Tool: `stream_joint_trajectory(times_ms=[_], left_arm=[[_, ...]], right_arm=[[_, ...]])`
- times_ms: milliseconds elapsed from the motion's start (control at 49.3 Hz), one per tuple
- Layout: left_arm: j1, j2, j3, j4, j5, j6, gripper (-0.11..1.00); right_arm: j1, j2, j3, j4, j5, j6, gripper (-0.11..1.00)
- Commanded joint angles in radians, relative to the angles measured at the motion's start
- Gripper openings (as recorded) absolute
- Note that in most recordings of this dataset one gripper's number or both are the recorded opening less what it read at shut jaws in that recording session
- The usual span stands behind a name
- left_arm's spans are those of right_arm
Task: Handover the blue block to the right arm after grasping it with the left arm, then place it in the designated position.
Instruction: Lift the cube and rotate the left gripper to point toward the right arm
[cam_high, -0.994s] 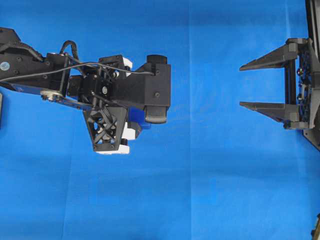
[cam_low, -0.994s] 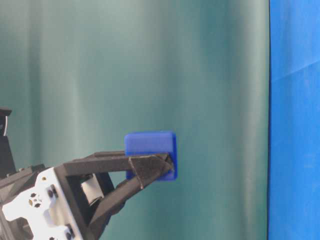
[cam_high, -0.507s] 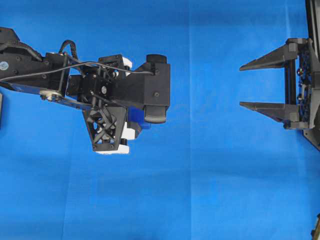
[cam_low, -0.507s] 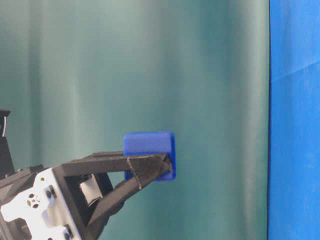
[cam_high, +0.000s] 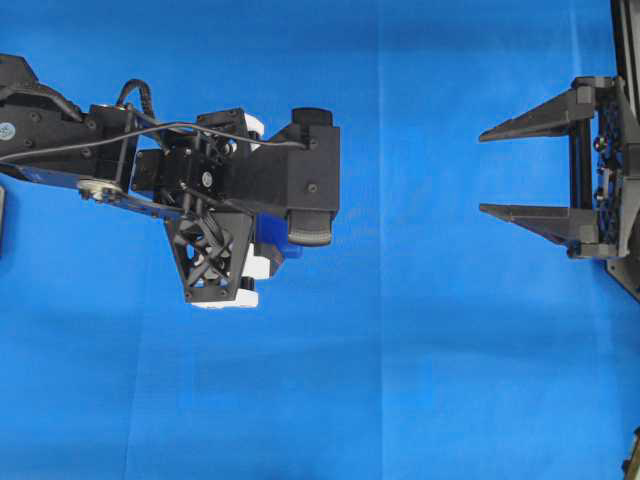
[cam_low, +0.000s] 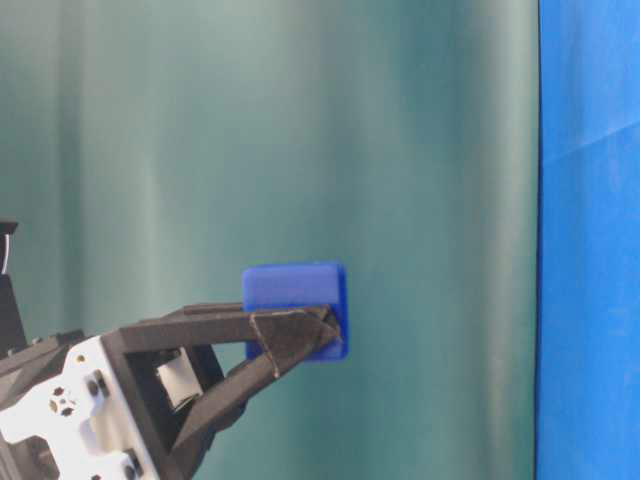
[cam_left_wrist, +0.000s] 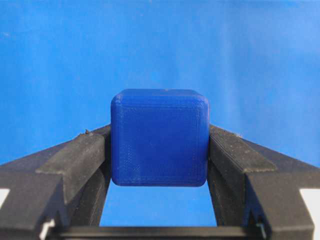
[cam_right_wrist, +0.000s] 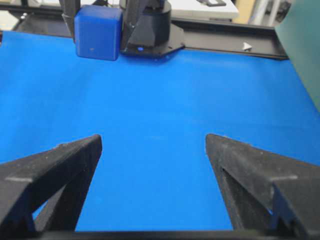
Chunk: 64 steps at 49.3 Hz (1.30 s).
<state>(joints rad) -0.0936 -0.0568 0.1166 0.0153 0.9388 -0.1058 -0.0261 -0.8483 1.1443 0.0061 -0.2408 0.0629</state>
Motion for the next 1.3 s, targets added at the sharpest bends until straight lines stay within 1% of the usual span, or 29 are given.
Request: stream_joint_trajectory(times_ms=[0,81,203,547,730,872,973,1277], left_arm=[[0.0,-0.095,-0.005,0.003,-0.021,-0.002,0.49],[-0.002,-0.114,0.025,0.003,-0.075,-0.002,0.49],[-0.002,-0.153,0.083,0.003,-0.202,0.003,0.48],[-0.002,-0.316,0.319,0.009,-0.666,0.014,0.49],[0.005,-0.37,0.434,0.009,-0.91,0.055,0.49],[0.012,-0.399,0.488,0.009,-1.04,0.091,0.48],[0.018,-0.403,0.503,0.006,-1.058,0.104,0.49],[0.021,-0.402,0.506,0.005,-1.057,0.104,0.49]], right_arm=[[-0.002,0.002,-0.028,0.002,-0.003,0.0,0.97],[-0.002,0.002,-0.028,0.002,-0.003,0.0,0.97],[-0.002,0.003,-0.028,0.003,-0.003,0.0,0.97],[-0.002,0.002,-0.028,0.002,-0.005,-0.002,0.97],[-0.002,0.002,-0.028,0.0,-0.008,-0.002,0.97],[0.0,0.002,-0.028,0.0,-0.008,-0.002,0.97],[-0.002,0.002,-0.028,0.0,-0.008,-0.002,0.97],[-0.002,0.002,-0.028,0.0,-0.008,-0.002,0.97]])
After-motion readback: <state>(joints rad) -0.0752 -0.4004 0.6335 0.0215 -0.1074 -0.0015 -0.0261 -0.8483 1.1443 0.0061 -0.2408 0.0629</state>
